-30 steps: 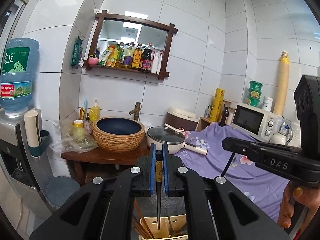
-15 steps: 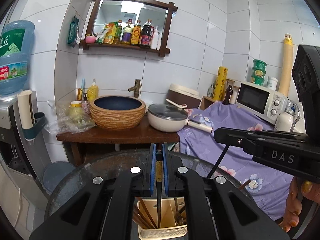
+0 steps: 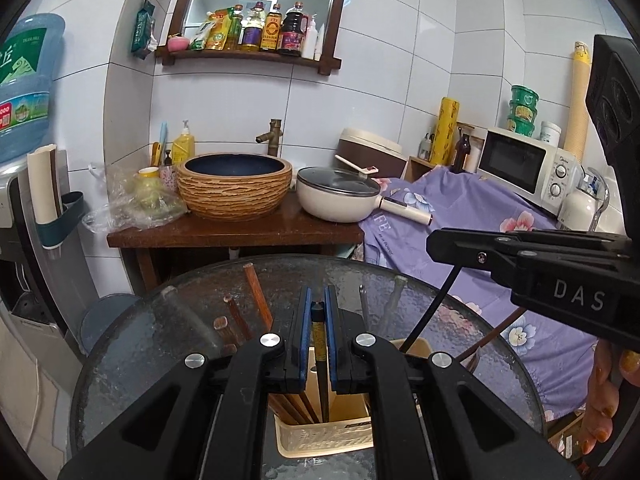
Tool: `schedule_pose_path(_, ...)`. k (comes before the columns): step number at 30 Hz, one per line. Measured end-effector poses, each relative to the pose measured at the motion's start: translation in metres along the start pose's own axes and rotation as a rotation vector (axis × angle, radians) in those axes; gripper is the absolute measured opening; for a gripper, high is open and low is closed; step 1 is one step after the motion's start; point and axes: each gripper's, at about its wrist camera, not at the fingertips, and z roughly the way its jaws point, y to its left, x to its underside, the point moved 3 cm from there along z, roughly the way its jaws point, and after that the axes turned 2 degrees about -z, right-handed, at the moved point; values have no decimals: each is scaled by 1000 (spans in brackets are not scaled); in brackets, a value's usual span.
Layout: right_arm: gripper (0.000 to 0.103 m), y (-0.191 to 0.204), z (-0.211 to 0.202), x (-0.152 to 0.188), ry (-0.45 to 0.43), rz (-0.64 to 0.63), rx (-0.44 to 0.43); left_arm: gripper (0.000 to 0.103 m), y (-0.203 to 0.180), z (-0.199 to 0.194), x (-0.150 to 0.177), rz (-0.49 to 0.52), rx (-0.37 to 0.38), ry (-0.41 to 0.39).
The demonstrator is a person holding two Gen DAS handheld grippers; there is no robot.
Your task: Organize utensils
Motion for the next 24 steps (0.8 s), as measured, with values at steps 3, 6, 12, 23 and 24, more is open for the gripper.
schedule_pose_path(3,5,-2,-1,0,-5,1,0,24,-2,-2,2,9,-1,-2)
schedule_pose_path(6,26,-2,-12,-3,-49,-15,3,53,-5,-15,-1,15,10,-49)
schedule_pose_path(12,78,-5,-70,2,-245,-44,60,78,-12,-59,-1,71,-16,-152)
schedule_pose_path(23,97,23,-155,164,-390,-92,146,97,-20,-167,112,133,-197,-290)
schedule_pose_path(24,97,28,-158,184,-393,-92,150,97,-22,-173,127,126,-207,-286)
